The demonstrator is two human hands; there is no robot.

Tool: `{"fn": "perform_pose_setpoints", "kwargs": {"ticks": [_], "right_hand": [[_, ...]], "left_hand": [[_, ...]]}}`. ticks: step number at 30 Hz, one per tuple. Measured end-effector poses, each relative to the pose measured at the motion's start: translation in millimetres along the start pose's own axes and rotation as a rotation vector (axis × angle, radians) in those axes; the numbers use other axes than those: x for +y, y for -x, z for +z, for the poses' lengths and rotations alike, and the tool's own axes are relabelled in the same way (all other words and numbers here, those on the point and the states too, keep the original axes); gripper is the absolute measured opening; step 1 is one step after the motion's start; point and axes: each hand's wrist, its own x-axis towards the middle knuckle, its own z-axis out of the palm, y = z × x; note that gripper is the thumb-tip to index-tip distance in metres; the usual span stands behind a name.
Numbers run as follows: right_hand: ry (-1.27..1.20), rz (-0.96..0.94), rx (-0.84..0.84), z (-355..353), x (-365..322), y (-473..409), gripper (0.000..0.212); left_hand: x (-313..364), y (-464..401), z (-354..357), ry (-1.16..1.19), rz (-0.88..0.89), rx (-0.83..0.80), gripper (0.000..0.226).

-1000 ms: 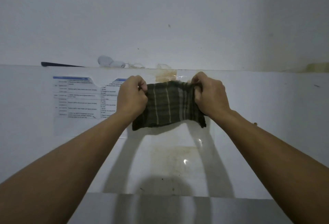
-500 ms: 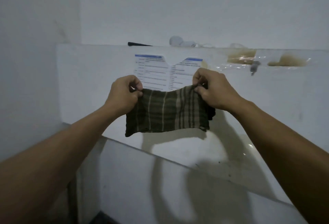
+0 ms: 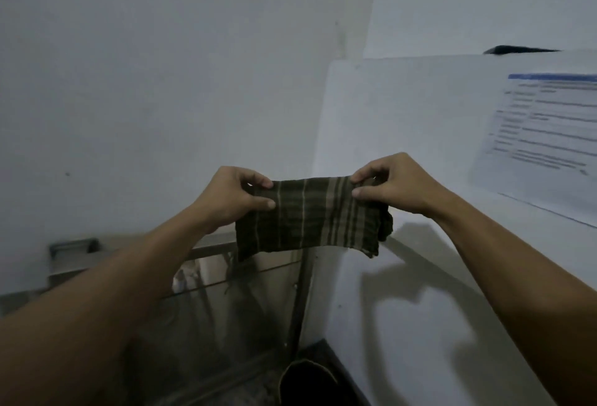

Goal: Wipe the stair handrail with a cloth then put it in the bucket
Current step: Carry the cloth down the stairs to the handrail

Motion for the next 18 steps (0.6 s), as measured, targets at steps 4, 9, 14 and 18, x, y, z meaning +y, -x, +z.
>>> {"fn": "perform_pose_setpoints", "kwargs": {"ticks": [4, 9, 14, 18], "right_hand": [[0.016, -0.139, -0.117, 72.6, -29.9, -53.3, 0.037], [-0.044, -0.316, -0.249, 158.2, -71.0, -113.1, 0.033], [-0.13, -0.505, -0.386, 237.5, -117.1, -162.0, 0.033], [-0.213, -0.655, -0.49, 294.8, -157.4, -188.7, 0.033]], "left_hand": [[-41.8, 20.8, -58.5, -0.102, -0.083, 0.136, 0.035], [-82.1, 50.4, -118.9, -0.243, -0.211, 0.333, 0.035], [-112.5, 81.4, -167.8, -0.345, -0.374, 0.525, 0.034], [-128.1, 109.8, -193.7, -0.388, -0.496, 0.674, 0.031]]}}
